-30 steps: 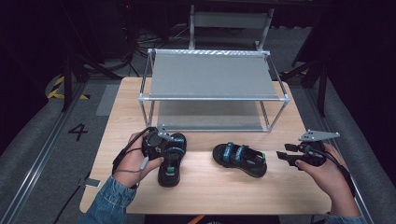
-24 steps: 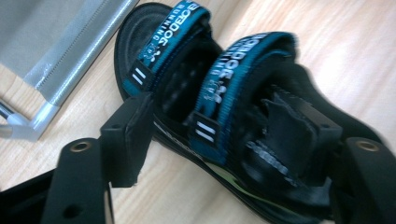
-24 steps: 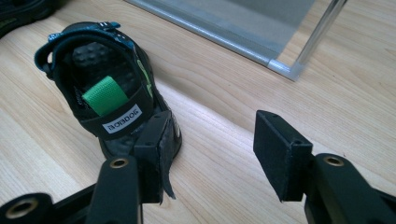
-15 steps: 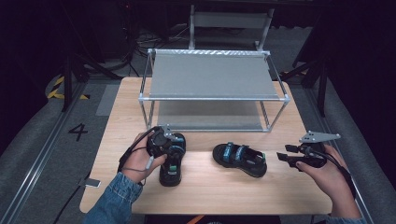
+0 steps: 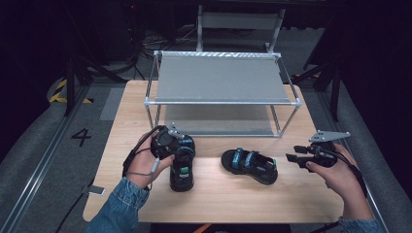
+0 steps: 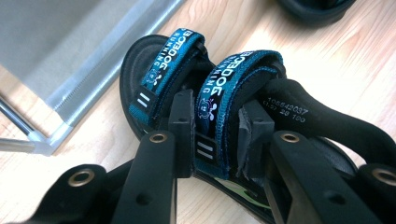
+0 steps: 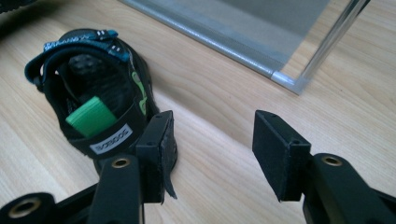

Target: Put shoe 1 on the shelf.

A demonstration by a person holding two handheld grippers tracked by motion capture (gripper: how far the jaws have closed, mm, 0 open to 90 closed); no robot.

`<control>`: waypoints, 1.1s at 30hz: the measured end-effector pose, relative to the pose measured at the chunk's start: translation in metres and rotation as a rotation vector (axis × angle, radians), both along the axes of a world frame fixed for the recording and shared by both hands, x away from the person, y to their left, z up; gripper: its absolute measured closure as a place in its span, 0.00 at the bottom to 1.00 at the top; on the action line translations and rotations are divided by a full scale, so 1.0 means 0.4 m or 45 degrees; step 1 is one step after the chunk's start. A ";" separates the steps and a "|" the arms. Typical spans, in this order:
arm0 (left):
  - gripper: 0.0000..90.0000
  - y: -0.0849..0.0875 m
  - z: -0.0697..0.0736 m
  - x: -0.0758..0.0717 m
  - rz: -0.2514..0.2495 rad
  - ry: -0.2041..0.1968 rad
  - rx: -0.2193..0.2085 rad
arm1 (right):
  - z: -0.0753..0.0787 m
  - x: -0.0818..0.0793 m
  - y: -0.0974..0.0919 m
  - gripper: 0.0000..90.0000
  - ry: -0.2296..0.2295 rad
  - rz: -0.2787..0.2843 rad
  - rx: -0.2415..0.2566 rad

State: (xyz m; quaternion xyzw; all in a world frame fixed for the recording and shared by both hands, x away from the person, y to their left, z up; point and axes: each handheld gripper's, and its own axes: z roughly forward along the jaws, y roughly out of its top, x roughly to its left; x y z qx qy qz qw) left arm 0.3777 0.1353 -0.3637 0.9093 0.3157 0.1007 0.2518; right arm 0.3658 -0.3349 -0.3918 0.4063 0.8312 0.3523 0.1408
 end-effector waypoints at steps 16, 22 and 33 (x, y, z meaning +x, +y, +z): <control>0.80 -0.019 0.153 0.019 0.048 -0.110 -0.056 | -0.017 0.031 -0.016 0.57 0.020 -0.011 0.050; 0.80 -0.036 0.198 0.028 0.031 -0.123 -0.071 | -0.017 0.032 -0.023 0.57 0.013 -0.012 0.051; 0.80 -0.075 0.295 0.039 -0.018 -0.140 -0.076 | -0.010 0.026 -0.028 0.57 0.008 -0.012 0.070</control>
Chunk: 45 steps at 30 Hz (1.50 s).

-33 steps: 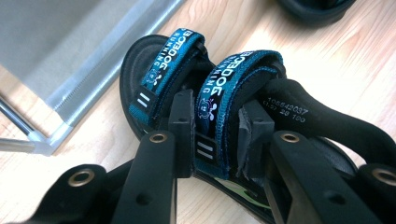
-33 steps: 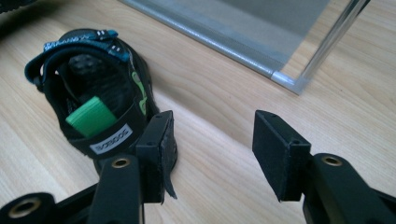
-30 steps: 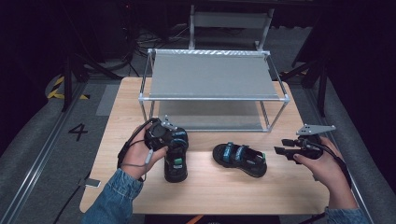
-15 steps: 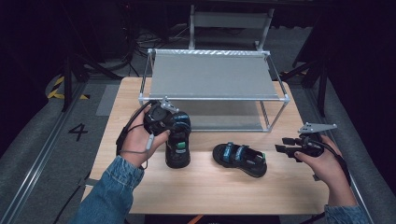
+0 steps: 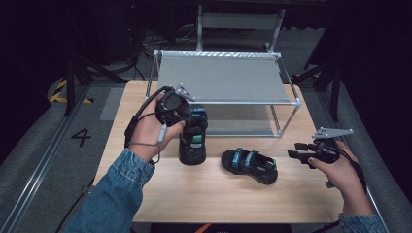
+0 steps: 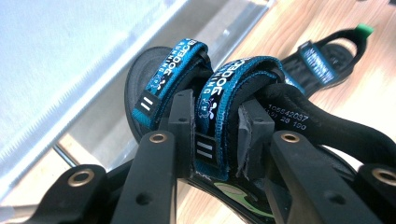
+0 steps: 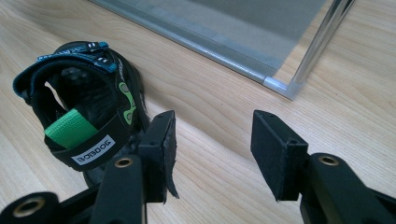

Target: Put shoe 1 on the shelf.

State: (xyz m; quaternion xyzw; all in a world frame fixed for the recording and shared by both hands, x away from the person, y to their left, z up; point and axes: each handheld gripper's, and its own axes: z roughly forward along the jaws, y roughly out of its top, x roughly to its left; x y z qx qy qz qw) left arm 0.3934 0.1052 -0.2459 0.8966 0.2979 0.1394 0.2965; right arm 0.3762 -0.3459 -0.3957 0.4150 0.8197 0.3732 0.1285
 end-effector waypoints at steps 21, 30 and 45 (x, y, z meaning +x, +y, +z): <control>0.80 -0.045 0.102 0.034 -0.049 -0.055 -0.020 | 0.002 -0.003 -0.005 0.58 0.001 0.002 0.013; 0.80 -0.067 0.136 0.084 -0.067 -0.090 -0.051 | 0.006 -0.016 -0.019 0.58 -0.008 -0.013 0.025; 0.80 -0.080 0.165 0.188 -0.071 -0.146 -0.098 | 0.017 -0.045 -0.027 0.58 -0.025 -0.028 0.033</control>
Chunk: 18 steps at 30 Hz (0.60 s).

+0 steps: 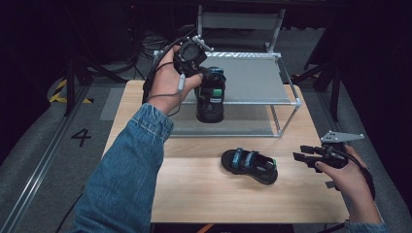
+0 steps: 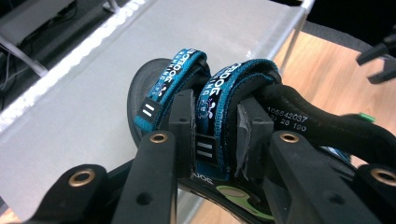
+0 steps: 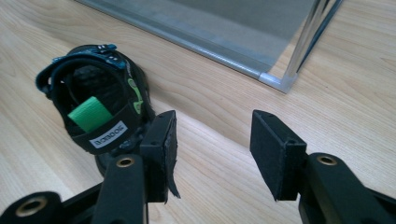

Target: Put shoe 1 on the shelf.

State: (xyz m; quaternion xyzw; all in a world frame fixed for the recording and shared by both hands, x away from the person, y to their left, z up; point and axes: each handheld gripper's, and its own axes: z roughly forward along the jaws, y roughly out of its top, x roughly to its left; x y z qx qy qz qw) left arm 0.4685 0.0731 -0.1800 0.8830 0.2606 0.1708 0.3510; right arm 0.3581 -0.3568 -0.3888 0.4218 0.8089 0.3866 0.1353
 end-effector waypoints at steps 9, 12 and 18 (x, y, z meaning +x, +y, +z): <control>0.80 -0.012 -0.011 0.076 0.012 -0.003 -0.041 | 0.010 -0.026 -0.009 0.58 -0.017 -0.012 0.002; 0.80 -0.017 -0.017 0.095 0.014 0.001 -0.059 | 0.011 -0.029 -0.013 0.58 -0.016 -0.017 0.003; 0.80 -0.037 -0.041 0.140 0.014 -0.006 -0.063 | 0.011 -0.033 -0.015 0.58 -0.018 -0.019 0.005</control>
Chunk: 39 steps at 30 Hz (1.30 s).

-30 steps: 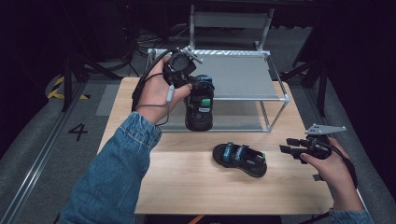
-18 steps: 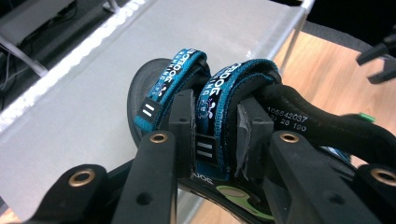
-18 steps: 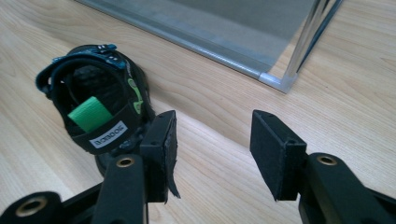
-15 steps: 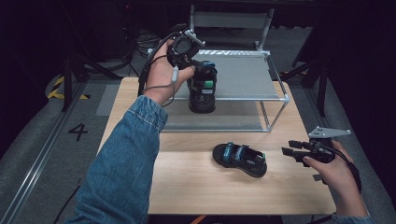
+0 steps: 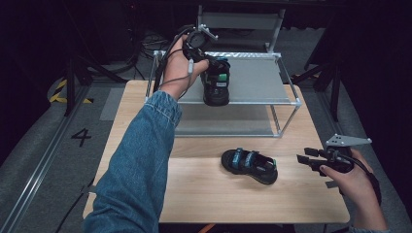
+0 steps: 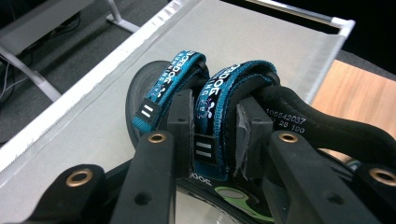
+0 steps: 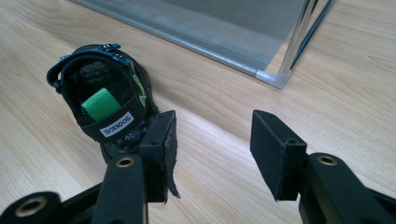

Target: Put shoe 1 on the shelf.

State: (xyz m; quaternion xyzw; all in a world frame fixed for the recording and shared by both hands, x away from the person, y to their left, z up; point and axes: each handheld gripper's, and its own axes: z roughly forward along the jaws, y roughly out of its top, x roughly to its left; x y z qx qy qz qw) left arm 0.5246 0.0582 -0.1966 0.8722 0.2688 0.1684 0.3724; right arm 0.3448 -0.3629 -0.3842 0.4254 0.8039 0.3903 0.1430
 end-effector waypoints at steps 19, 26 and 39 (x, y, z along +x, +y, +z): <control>0.79 -0.019 -0.065 0.077 0.013 0.055 0.031 | -0.002 0.001 0.004 0.58 -0.001 0.011 -0.001; 0.78 -0.020 -0.076 0.089 0.009 0.069 0.033 | -0.004 0.002 0.004 0.58 0.000 0.013 -0.007; 0.47 -0.002 -0.049 0.041 0.053 0.030 -0.055 | -0.006 0.008 0.010 0.57 0.002 0.020 -0.005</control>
